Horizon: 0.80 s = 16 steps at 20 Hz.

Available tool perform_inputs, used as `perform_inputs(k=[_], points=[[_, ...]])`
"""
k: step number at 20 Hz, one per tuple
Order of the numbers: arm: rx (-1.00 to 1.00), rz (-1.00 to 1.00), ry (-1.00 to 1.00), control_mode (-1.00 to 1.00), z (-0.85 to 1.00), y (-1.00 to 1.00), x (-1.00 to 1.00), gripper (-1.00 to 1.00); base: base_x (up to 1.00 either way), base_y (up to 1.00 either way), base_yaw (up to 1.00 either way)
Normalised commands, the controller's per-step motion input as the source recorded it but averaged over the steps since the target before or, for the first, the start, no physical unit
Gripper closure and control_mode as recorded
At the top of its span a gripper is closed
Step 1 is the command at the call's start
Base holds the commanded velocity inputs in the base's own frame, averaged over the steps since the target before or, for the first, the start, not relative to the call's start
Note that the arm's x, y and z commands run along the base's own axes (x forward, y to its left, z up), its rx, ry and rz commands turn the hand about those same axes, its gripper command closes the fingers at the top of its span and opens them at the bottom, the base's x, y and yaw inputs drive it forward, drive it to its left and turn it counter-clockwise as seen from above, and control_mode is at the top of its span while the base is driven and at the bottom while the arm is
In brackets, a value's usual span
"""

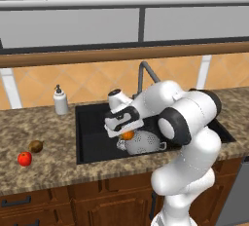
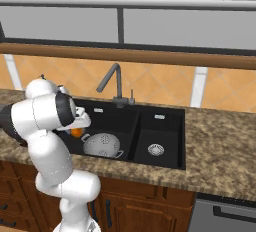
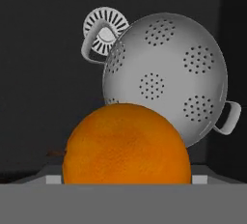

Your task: Put the colander in the sink, put the pear, apple, orange in the colander, and turn on the sink faucet and pour water over the colander.

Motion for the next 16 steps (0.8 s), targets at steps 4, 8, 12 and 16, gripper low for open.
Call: perform_inputs(k=[4, 8, 12, 16], points=[[-0.07, -0.14, 0.32, -1.00, -0.15, -0.52, 0.29, 1.00, 0.00, 0.00, 0.00], [-0.06, -0.04, 0.15, -1.00, -0.39, -0.30, 0.03, 1.00, 0.00, 0.00, 0.00], [-0.14, 0.00, 0.00, -1.00, -0.46, -0.19, 0.04, 1.00, 0.00, 0.00, 0.00], [-0.10, 0.00, 0.01, -1.00, -0.36, -0.27, 0.12, 1.00, 0.00, 0.00, 0.00]])
